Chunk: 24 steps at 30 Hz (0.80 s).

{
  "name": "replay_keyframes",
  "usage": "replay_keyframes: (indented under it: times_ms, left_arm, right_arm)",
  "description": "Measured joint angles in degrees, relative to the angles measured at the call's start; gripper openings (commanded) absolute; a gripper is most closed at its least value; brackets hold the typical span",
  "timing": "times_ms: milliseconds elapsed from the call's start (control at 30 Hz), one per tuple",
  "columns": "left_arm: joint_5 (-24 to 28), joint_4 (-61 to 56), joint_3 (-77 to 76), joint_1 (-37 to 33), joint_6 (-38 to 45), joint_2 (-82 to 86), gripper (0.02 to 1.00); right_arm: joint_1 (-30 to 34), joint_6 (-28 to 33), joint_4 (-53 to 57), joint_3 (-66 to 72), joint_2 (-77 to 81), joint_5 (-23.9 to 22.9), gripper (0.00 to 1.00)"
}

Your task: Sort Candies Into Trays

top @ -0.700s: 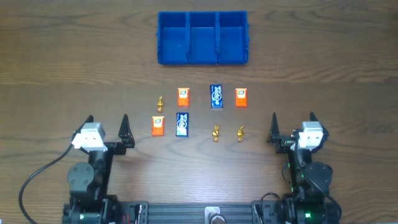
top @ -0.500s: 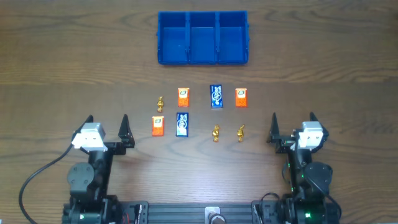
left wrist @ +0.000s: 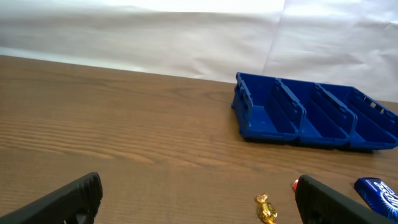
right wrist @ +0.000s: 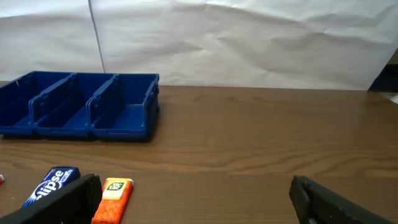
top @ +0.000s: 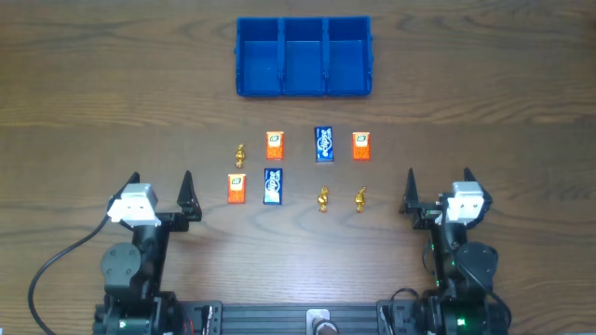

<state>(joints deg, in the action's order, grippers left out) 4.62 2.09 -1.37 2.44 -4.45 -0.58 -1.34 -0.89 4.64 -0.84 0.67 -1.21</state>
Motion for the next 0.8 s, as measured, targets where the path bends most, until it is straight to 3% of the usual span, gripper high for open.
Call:
replay_keyframes:
  times_ms: [267,367,433,533,633,800]
  left_arm:
    - [0.0,0.1,0.0,0.0,-0.5,0.0,0.998]
    - [3.1,10.2,-5.3,0.0,-1.4,-1.3,1.0]
    - [7.8,20.2,-21.8,0.0,-2.1,-14.8,1.0]
    - [10.1,35.8,-43.1,2.0,-3.5,-34.7,1.0]
    - [8.5,42.0,-52.0,7.2,-5.8,-50.5,0.998]
    - [0.7,41.8,-54.1,20.0,-14.0,-78.4,1.0]
  right_arm:
    - [0.0,0.0,0.0,0.0,0.0,0.0,0.998]
    - [0.0,0.0,0.0,0.0,0.0,0.0,0.998]
    - [0.0,0.0,-0.1,0.1,-0.1,0.0,0.998]
    - [0.0,0.0,-0.1,0.2,-0.2,0.1,0.998]
    - [0.0,0.0,-0.2,0.2,-0.2,0.1,0.998]
    - [0.0,0.0,-0.2,0.2,-0.2,0.2,0.998]
